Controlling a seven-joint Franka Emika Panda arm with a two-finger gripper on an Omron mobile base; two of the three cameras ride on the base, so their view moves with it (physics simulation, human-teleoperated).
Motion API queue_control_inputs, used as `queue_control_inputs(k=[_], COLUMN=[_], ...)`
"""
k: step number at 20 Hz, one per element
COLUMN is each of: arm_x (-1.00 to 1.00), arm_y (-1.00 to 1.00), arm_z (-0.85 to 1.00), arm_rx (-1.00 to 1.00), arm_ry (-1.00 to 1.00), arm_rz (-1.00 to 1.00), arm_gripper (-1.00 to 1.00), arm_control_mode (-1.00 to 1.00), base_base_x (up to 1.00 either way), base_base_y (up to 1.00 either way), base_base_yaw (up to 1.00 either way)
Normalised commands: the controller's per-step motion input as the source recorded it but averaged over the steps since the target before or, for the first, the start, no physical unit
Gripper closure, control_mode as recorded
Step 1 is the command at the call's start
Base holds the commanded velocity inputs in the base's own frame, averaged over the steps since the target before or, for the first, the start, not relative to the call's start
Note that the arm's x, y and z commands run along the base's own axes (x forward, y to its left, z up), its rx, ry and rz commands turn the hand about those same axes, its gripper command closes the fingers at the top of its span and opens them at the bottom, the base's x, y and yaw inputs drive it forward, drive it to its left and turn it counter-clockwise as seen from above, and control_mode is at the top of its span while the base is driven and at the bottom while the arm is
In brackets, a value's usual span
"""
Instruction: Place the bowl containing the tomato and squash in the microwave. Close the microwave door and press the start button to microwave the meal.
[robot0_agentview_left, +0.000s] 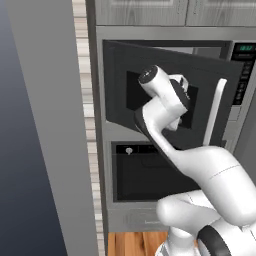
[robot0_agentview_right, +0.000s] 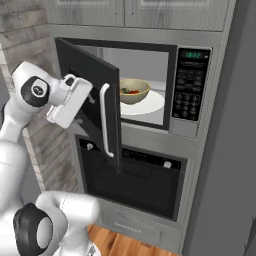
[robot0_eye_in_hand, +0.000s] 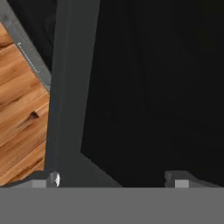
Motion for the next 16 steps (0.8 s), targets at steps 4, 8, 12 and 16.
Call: queue_control_inputs(k=[4,8,12,16], arm_x=[0.67,0.66,0.75,0.88], arm_y=[0.0,-0.1,-0.11,-0.06], arm_z=[-0.33,-0.37,-0.3,-0.01], arm_rx=[0.25,0.26,0.23,0.14], arm_ry=[-0.33,-0.42,-0.38,-0.11], arm_rz=[0.39,0.36,0.31,0.17], arm_gripper=[-1.0,-1.0,-1.0,-1.0], arm_control_mode=[-1.0,-1.0,-1.0,-1.0], base_base_x=[0.0,0.0,0.0,0.0], base_base_y=[0.0,0.0,0.0,0.0], base_base_yaw=[0.0,0.0,0.0,0.0])
